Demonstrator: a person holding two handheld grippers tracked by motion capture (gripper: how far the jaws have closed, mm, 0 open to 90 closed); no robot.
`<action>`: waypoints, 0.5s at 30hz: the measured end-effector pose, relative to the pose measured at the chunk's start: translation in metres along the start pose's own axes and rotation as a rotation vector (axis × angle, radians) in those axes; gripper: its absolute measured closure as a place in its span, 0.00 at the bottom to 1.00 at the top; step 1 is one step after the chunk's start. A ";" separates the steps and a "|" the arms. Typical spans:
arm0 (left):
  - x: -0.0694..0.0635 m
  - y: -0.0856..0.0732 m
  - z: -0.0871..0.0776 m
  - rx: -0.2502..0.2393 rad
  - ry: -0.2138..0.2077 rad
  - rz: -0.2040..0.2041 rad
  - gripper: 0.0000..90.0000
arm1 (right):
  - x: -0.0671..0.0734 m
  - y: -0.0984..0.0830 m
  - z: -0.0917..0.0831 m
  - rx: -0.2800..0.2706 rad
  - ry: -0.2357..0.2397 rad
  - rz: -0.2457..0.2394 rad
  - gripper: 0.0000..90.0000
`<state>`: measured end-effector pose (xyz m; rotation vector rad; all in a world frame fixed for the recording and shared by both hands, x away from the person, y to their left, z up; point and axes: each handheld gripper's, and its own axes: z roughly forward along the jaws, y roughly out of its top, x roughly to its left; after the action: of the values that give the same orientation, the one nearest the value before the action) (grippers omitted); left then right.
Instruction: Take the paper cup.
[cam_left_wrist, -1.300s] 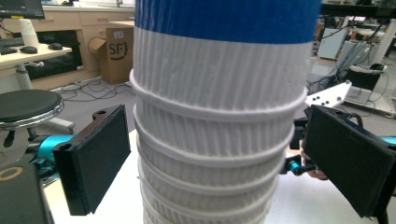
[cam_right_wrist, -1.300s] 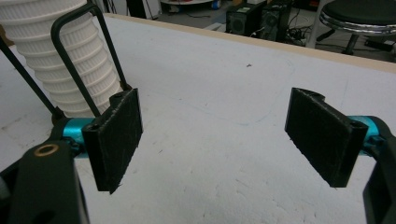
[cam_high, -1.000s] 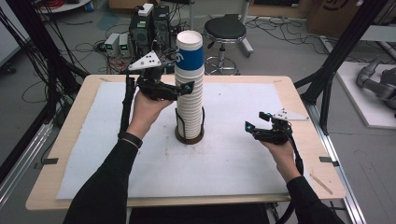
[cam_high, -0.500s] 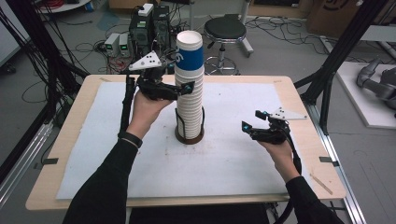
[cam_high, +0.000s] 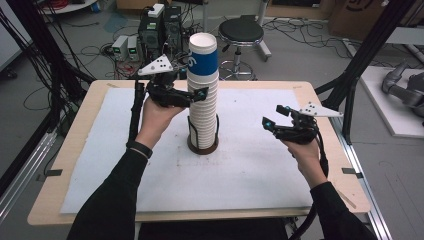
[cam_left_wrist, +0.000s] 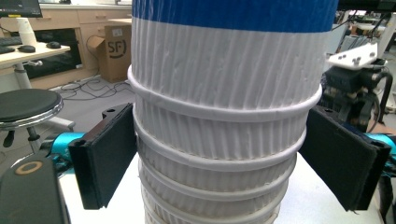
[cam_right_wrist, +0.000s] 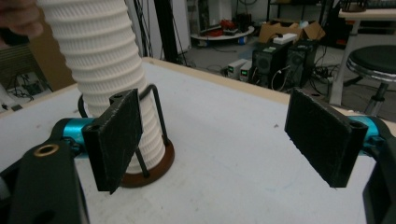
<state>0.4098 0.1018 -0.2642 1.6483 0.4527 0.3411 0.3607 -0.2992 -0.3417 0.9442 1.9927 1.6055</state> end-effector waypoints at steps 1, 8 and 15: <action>0.000 0.000 0.000 0.000 0.001 0.001 0.15 | 0.000 0.004 0.000 -0.004 0.005 0.000 0.22; 0.000 0.000 0.000 0.001 0.001 0.003 0.15 | 0.004 0.036 0.001 -0.035 0.036 -0.020 0.22; 0.000 0.001 0.000 0.006 0.002 0.001 0.15 | 0.014 0.067 0.009 -0.059 0.085 -0.057 0.22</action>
<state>0.4098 0.1014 -0.2632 1.6544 0.4543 0.3425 0.3737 -0.2757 -0.2786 0.8027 1.9984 1.6892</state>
